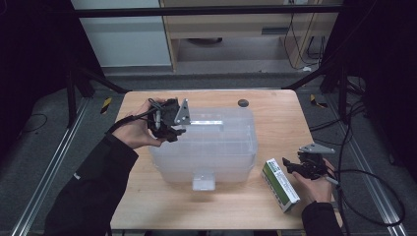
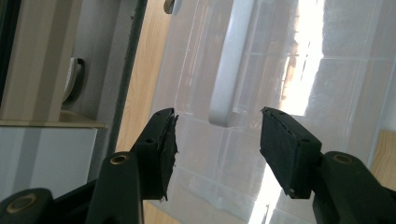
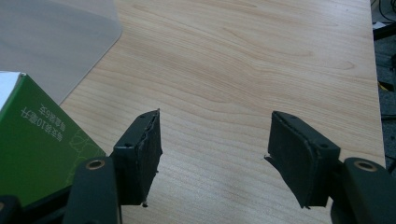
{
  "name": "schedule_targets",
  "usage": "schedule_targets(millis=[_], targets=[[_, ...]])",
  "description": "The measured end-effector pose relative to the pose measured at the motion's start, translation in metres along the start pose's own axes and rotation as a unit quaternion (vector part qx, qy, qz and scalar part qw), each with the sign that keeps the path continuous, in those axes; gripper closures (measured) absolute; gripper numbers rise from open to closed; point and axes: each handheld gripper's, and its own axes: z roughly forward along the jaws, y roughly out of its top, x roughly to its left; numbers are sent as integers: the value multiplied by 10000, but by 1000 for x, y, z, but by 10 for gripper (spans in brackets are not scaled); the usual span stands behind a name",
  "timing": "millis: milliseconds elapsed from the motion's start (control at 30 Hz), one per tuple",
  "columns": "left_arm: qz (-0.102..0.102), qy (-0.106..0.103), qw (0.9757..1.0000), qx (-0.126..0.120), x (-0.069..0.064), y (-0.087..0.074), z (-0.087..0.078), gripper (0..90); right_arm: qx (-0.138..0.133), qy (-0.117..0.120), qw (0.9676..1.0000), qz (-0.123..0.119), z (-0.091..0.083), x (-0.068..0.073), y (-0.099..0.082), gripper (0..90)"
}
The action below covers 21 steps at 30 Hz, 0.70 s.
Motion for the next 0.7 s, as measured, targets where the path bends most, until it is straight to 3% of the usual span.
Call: schedule_targets(millis=[233,700], targets=[[180,-40,9998,66,1,8,9,460,32,14,10000,-9,1,0,-1,350],[309,-182,9991,233,3,14,33,530,66,12,10000,-30,2,-1,-1,357]])
